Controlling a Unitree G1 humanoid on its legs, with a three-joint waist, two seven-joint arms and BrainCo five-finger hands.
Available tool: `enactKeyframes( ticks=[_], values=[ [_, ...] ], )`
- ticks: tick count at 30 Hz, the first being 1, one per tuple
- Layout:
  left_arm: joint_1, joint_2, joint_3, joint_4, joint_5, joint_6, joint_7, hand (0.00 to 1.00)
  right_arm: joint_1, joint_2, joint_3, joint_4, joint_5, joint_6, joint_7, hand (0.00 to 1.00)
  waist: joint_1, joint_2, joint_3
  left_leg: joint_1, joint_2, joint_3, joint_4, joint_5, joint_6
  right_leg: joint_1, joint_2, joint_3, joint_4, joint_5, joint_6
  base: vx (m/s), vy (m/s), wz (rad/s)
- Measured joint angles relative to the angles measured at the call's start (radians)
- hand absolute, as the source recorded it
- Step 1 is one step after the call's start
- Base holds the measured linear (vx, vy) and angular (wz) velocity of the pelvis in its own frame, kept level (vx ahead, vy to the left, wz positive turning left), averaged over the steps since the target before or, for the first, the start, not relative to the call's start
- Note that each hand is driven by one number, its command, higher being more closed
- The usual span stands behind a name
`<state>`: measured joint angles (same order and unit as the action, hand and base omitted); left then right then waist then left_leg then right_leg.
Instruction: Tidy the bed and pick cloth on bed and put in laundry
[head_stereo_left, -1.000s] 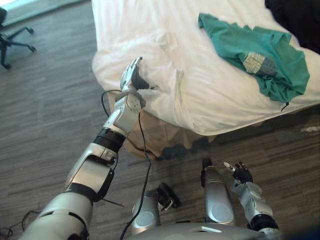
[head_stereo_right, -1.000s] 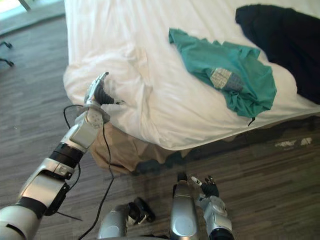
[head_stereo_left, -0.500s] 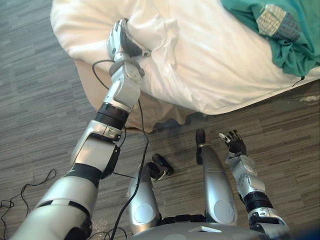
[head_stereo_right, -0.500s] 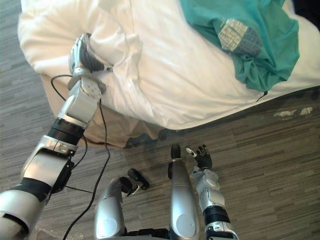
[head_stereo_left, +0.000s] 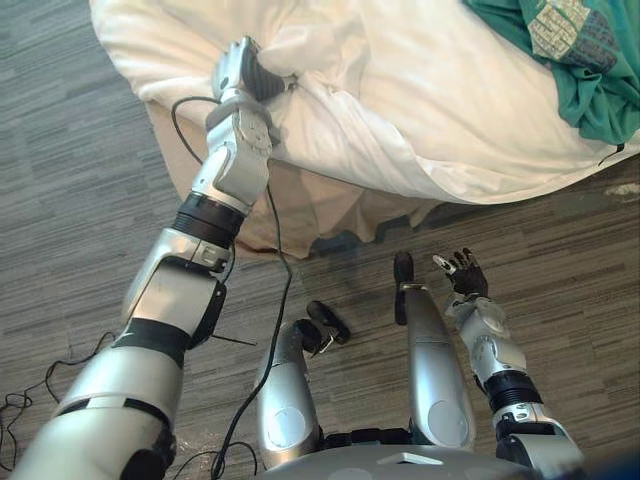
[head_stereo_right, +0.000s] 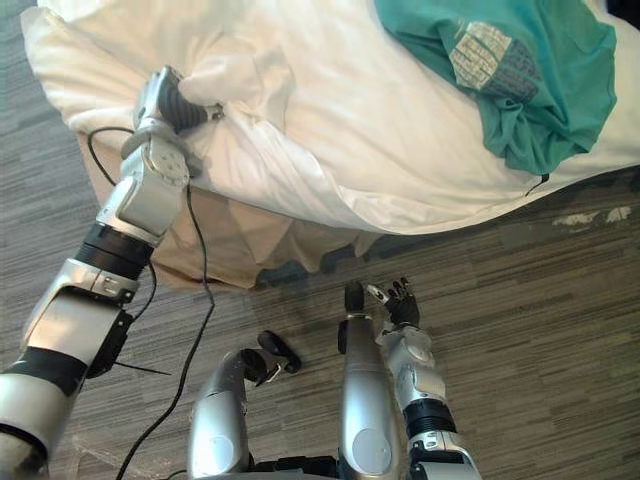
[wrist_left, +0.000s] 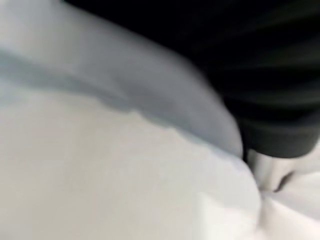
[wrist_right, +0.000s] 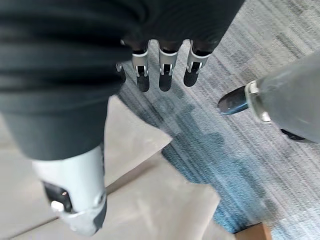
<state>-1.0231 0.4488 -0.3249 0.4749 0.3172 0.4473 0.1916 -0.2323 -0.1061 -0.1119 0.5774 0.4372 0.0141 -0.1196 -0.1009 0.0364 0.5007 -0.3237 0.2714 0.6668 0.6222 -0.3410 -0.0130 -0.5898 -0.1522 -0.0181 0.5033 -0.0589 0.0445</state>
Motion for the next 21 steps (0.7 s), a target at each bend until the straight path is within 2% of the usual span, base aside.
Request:
enactKeyframes(
  ticks=[3, 9, 11, 12, 14, 17, 19, 21],
  values=[
    [0.055, 0.006, 0.001, -0.023, -0.050, -0.062, -0.013, 1.00, 0.023, -0.002, 0.000, 0.003, -0.008, -0.001, 0.001, 0.00, 0.001, 0.002, -0.001, 0.038, -0.027, -0.022, -0.050, 0.022, 0.001, 0.056, -0.020, -0.029, -0.033, 0.002, 0.004, 0.01, -0.007, 0.24],
    [0.226, 0.040, 0.013, -0.086, -0.152, -0.228, -0.035, 1.00, 0.107, -0.007, 0.000, 0.011, -0.008, -0.002, 0.003, 0.00, 0.038, 0.006, -0.007, 0.158, -0.066, -0.025, -0.174, 0.070, -0.015, 0.185, -0.029, -0.060, -0.111, 0.007, 0.010, 0.06, -0.020, 0.10],
    [0.305, 0.040, 0.023, -0.100, -0.152, -0.287, -0.041, 1.00, 0.141, -0.007, 0.000, 0.029, -0.008, -0.002, 0.005, 0.00, 0.045, 0.007, -0.046, 0.181, -0.076, -0.034, -0.222, 0.091, -0.024, 0.217, -0.031, -0.083, -0.140, 0.007, 0.010, 0.10, -0.028, 0.18],
    [0.343, 0.040, 0.023, -0.100, -0.151, -0.315, -0.042, 0.00, 0.158, -0.007, -0.002, 0.043, -0.009, -0.002, 0.008, 0.00, 0.052, 0.005, -0.072, 0.189, -0.081, -0.038, -0.246, 0.102, -0.030, 0.226, -0.030, -0.091, -0.154, 0.007, 0.010, 0.13, -0.045, 0.20],
    [0.442, 0.039, 0.039, -0.100, -0.151, -0.376, -0.043, 0.00, 0.193, -0.006, -0.012, 0.080, -0.009, -0.001, 0.012, 0.00, 0.064, 0.004, -0.106, 0.243, -0.092, -0.046, -0.306, 0.130, -0.046, 0.285, -0.026, -0.114, -0.191, 0.007, 0.010, 0.15, -0.045, 0.17],
    [0.591, 0.031, 0.081, -0.100, -0.152, -0.436, -0.042, 0.00, 0.223, -0.001, -0.036, 0.160, -0.009, 0.000, 0.019, 0.00, 0.064, 0.003, -0.155, 0.295, -0.106, -0.066, -0.380, 0.167, -0.061, 0.353, -0.022, -0.152, -0.244, 0.007, 0.009, 0.11, -0.043, 0.22],
    [0.671, 0.018, 0.101, -0.099, -0.151, -0.456, -0.042, 0.00, 0.233, 0.001, -0.051, 0.219, -0.008, 0.002, 0.019, 0.00, 0.062, 0.003, -0.160, 0.339, -0.112, -0.084, -0.427, 0.184, -0.068, 0.407, -0.015, -0.175, -0.279, 0.010, 0.008, 0.08, -0.033, 0.28],
    [0.768, -0.016, 0.126, -0.090, -0.151, -0.459, -0.041, 0.00, 0.247, 0.004, -0.074, 0.284, -0.003, 0.006, 0.019, 0.00, 0.063, 0.006, -0.192, 0.363, -0.116, -0.102, -0.472, 0.201, -0.074, 0.452, -0.001, -0.196, -0.338, 0.031, 0.009, 0.08, -0.024, 0.20]
  ],
)
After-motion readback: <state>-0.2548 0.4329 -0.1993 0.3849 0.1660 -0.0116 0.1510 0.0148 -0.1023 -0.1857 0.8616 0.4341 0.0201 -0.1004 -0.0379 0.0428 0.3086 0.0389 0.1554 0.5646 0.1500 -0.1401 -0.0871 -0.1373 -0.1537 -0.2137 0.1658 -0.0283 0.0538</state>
